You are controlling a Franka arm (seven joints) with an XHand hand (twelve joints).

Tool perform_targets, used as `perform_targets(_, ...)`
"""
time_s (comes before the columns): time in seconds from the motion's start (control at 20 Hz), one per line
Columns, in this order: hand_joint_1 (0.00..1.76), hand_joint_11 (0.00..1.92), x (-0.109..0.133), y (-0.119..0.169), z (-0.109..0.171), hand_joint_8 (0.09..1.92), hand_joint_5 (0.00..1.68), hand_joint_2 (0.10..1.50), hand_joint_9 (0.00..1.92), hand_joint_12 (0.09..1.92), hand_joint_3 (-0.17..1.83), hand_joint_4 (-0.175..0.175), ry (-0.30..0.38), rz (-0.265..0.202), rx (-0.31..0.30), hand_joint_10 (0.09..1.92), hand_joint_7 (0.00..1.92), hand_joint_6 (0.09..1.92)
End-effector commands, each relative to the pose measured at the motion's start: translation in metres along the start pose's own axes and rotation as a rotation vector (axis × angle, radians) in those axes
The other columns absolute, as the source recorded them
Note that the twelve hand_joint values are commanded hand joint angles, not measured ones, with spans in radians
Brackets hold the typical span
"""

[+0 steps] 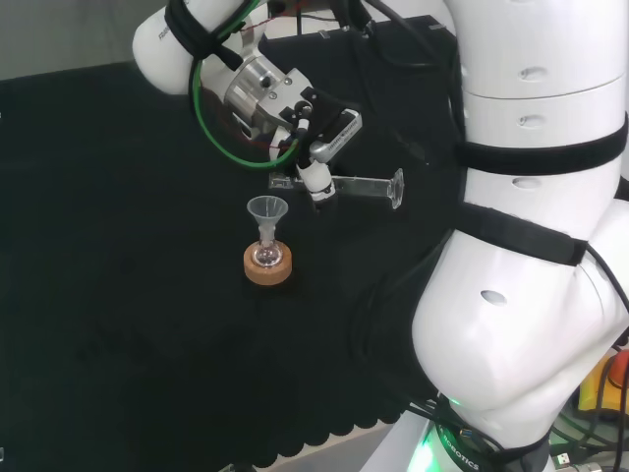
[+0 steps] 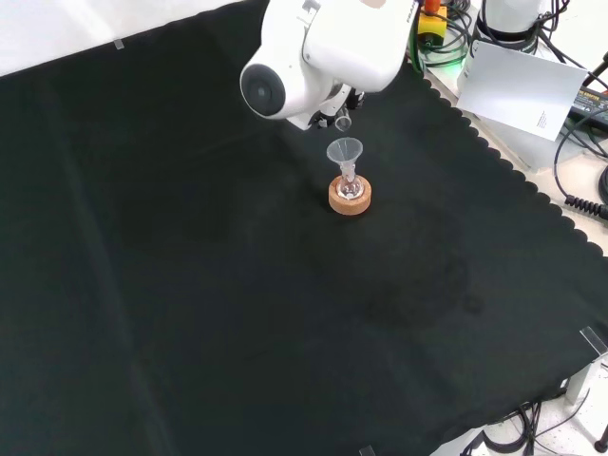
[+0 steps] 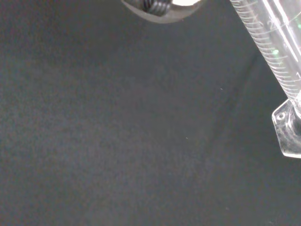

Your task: Pour the water from the graduated cylinder into the round-bottom flask.

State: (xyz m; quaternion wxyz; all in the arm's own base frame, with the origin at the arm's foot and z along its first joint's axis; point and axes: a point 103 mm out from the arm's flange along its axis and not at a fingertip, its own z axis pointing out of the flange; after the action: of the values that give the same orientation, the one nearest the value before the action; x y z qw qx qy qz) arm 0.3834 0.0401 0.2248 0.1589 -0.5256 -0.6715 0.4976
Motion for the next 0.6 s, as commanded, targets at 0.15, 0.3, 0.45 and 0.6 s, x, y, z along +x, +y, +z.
perform_targets(0.15, 1.26, 1.23, -0.022, -0.004, 0.011, 1.03, 0.95, 1.12, 1.45, 0.73, 0.00, -0.175, 0.200, -0.127, -0.208, 0.09, 0.99, 1.05)
perform_targets(0.3, 1.26, 1.22, -0.032, -0.003, 0.010, 1.03, 0.95, 1.12, 1.45, 0.73, 0.00, -0.175, 0.268, -0.163, -0.274, 0.09, 0.99, 1.05)
perform_targets(0.45, 1.26, 1.22, -0.039, 0.001, 0.009, 1.03, 0.95, 1.12, 1.45, 0.73, 0.00, -0.175, 0.307, -0.198, -0.328, 0.09, 0.99, 1.05)
perform_targets(0.6, 1.26, 1.22, -0.044, 0.007, 0.005, 1.03, 0.95, 1.12, 1.45, 0.73, 0.00, -0.175, 0.325, -0.233, -0.376, 0.09, 0.99, 1.05)
